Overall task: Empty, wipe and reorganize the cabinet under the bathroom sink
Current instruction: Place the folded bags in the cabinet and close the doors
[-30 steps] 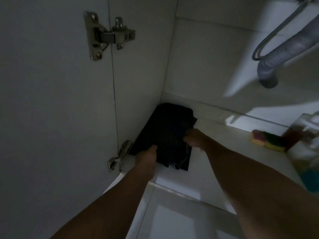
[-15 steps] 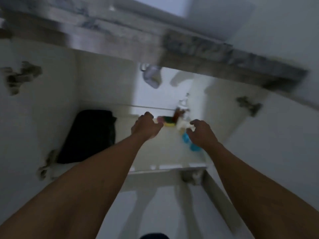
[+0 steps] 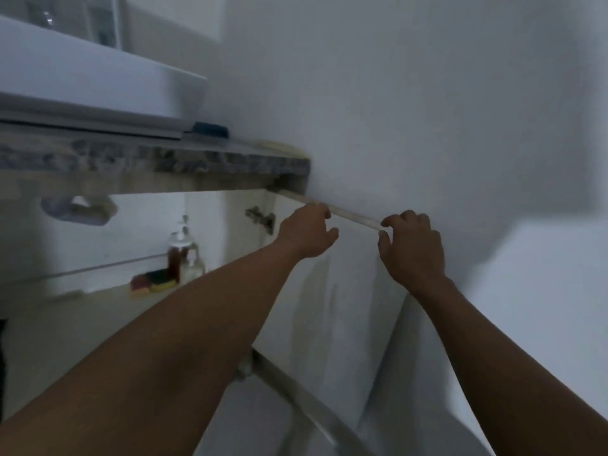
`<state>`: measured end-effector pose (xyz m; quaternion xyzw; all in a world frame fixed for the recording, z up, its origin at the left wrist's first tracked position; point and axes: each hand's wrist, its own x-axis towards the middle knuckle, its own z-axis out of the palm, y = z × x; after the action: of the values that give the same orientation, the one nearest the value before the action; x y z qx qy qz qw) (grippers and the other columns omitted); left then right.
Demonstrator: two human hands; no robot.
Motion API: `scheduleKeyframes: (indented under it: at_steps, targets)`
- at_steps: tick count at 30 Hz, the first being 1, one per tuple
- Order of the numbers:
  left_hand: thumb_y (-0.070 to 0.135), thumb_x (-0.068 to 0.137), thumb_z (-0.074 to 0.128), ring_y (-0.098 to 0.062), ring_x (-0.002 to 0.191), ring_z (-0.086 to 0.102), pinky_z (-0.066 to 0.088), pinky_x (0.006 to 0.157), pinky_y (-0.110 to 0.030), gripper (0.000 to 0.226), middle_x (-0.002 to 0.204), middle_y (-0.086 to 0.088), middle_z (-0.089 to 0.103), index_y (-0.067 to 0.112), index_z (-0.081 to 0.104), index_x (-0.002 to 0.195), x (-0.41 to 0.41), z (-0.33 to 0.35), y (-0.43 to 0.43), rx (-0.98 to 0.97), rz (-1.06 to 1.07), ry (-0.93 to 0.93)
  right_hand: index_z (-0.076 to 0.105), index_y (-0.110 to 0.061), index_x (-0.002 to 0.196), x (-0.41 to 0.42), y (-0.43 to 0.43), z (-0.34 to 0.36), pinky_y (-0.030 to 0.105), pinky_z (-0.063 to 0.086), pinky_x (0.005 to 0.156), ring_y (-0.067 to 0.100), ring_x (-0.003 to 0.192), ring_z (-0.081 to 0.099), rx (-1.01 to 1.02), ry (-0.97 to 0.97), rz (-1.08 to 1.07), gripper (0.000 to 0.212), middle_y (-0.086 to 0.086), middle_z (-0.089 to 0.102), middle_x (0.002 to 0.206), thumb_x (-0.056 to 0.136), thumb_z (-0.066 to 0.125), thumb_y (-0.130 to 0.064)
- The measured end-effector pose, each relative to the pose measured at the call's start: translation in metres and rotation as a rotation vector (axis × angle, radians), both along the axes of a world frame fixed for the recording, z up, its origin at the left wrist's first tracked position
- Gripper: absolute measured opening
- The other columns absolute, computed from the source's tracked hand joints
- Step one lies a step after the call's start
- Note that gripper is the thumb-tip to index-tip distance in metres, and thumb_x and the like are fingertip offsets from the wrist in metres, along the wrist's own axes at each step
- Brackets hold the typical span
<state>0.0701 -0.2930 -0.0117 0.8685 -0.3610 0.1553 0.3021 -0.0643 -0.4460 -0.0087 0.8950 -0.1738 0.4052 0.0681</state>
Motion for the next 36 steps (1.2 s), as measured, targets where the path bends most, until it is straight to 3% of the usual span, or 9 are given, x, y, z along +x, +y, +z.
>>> scheduleKeyframes:
  at_steps: [5, 9, 14, 17, 20, 26, 29, 32, 36]
  targets:
    - [0.034, 0.096, 0.055, -0.025, 0.116, 0.055, 0.049, 0.094, -0.040, 0.040, 0.136, -0.003, 0.047, 0.020, 0.052, 0.134, -0.017, 0.020, -0.056, 0.026, -0.173, -0.086, 0.062, -0.016, 0.121, -0.021, -0.045, 0.005, 0.038, 0.045, 0.089, 0.026, 0.111, 0.054, 0.387, -0.010, 0.088, 0.029, 0.008, 0.060, 0.119, 0.096, 0.050, -0.026]
    - [0.032, 0.100, 0.048, -0.029, 0.126, 0.051, 0.042, 0.104, -0.036, 0.043, 0.142, -0.011, 0.049, 0.014, 0.054, 0.138, -0.018, 0.025, -0.074, 0.180, -0.215, -0.064, 0.068, -0.013, 0.107, -0.029, -0.056, 0.003, 0.027, 0.045, 0.079, 0.017, 0.088, 0.062, 0.536, -0.072, 0.206, 0.024, 0.003, 0.070, 0.099, 0.097, 0.052, -0.027]
    - [0.048, 0.101, 0.041, -0.025, 0.082, 0.059, 0.044, 0.071, -0.031, 0.050, 0.092, -0.010, 0.067, 0.008, 0.070, 0.094, -0.031, 0.038, -0.068, 0.163, -0.090, -0.076, 0.071, -0.006, 0.088, -0.033, -0.045, 0.024, 0.037, 0.056, 0.068, 0.023, 0.058, 0.068, 0.798, -0.086, 0.315, 0.040, 0.010, 0.070, 0.066, 0.100, 0.047, -0.035]
    - [0.052, 0.092, 0.057, -0.022, 0.066, 0.060, 0.047, 0.062, -0.029, 0.046, 0.069, -0.005, 0.059, 0.010, 0.060, 0.073, -0.041, 0.059, -0.049, 0.271, 0.044, -0.034, 0.068, -0.001, 0.100, -0.037, -0.029, 0.036, 0.045, 0.059, 0.073, 0.028, 0.056, 0.065, 1.215, 0.097, 0.498, 0.037, 0.015, 0.067, 0.067, 0.101, 0.045, -0.030]
    - [0.034, 0.084, 0.073, -0.023, 0.055, 0.064, 0.058, 0.056, -0.031, 0.033, 0.064, -0.010, 0.064, 0.006, 0.061, 0.072, -0.055, 0.082, -0.020, 0.390, 0.100, 0.101, 0.064, -0.002, 0.109, -0.027, -0.007, 0.037, 0.046, 0.058, 0.078, 0.027, 0.063, 0.065, 1.404, 0.338, 0.658, 0.033, 0.015, 0.067, 0.079, 0.101, 0.041, -0.024]
    - [0.018, 0.083, 0.077, -0.022, 0.075, 0.073, 0.063, 0.068, -0.033, 0.025, 0.091, -0.015, 0.072, 0.000, 0.065, 0.096, -0.057, 0.093, 0.040, 0.388, 0.225, 0.348, 0.063, -0.014, 0.118, 0.033, 0.044, 0.022, 0.042, 0.056, 0.074, 0.024, 0.081, 0.071, 1.316, 0.376, 0.884, 0.026, 0.008, 0.073, 0.100, 0.096, 0.049, -0.010]
    - [0.009, 0.090, 0.069, -0.015, 0.066, 0.068, 0.061, 0.069, -0.024, 0.011, 0.081, -0.009, 0.066, 0.005, 0.059, 0.086, -0.056, 0.092, 0.074, 0.357, 0.297, 0.426, 0.066, -0.018, 0.115, 0.063, 0.079, 0.015, 0.039, 0.054, 0.073, 0.022, 0.092, 0.067, 1.218, 0.287, 0.951, 0.025, 0.006, 0.071, 0.107, 0.096, 0.051, -0.010]
    - [0.010, 0.086, 0.072, -0.015, 0.066, 0.065, 0.056, 0.057, -0.020, 0.011, 0.077, -0.004, 0.063, 0.007, 0.063, 0.083, -0.050, 0.088, 0.112, 0.361, 0.406, 0.318, 0.071, -0.012, 0.103, 0.087, 0.116, 0.005, 0.032, 0.052, 0.076, 0.021, 0.096, 0.064, 1.052, 0.245, 1.072, 0.019, 0.000, 0.069, 0.102, 0.097, 0.053, -0.008]
    - [0.010, 0.084, 0.073, -0.024, 0.090, 0.068, 0.056, 0.085, -0.035, 0.024, 0.099, -0.011, 0.070, 0.001, 0.071, 0.106, -0.038, 0.068, 0.170, 0.335, 0.540, 0.112, 0.064, -0.005, 0.124, 0.118, 0.160, -0.016, 0.025, 0.048, 0.095, 0.018, 0.108, 0.061, 0.816, 0.182, 1.156, 0.030, 0.001, 0.063, 0.112, 0.097, 0.050, -0.001]
